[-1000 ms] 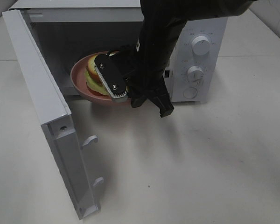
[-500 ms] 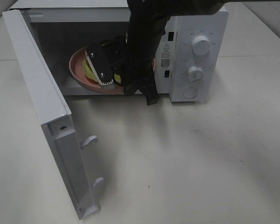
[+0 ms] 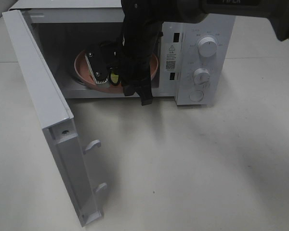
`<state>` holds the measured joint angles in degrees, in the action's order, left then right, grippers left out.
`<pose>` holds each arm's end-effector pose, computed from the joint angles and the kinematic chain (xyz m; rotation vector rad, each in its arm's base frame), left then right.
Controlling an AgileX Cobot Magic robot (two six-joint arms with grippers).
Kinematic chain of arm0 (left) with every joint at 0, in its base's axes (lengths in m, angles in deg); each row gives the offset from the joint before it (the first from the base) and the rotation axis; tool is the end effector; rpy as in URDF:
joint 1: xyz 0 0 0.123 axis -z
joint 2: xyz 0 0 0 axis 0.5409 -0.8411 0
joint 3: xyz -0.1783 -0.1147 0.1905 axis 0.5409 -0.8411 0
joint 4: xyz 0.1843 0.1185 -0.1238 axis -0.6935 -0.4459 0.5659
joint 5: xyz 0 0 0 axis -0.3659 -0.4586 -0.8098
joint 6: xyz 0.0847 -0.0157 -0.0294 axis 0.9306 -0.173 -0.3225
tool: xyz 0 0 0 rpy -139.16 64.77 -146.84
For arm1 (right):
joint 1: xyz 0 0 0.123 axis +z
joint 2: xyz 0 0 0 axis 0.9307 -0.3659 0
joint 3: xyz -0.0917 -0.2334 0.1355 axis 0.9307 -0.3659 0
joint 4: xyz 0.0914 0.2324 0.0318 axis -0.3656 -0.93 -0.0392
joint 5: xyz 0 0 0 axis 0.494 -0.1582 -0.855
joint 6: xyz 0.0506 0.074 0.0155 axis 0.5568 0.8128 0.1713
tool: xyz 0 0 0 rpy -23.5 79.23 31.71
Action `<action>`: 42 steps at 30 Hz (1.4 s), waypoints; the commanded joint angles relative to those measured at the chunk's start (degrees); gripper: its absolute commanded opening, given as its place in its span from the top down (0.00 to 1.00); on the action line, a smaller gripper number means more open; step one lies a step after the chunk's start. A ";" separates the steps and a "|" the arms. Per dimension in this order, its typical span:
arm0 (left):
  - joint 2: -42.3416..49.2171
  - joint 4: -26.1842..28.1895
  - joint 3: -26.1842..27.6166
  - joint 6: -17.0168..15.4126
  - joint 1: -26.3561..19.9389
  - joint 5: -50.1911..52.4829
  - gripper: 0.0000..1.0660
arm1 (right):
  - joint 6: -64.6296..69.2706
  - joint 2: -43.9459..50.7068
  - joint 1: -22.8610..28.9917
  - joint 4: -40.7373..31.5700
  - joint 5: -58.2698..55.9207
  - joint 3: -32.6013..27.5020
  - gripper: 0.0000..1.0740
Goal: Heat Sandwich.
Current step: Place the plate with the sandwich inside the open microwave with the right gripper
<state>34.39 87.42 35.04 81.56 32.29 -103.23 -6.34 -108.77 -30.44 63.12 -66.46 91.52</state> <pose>-0.0089 -0.0117 0.2815 0.1020 2.0313 -0.1054 0.3914 0.3000 0.1899 -2.2710 1.5622 -0.2521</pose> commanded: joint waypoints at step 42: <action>0.97 0.06 -0.06 0.00 -0.11 0.34 0.08 | 6.53 -10.94 -2.81 4.58 0.57 15.47 0.92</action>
<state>34.39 87.42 35.04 81.56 32.29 -103.23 -1.06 -120.00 -32.56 66.96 -65.95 106.65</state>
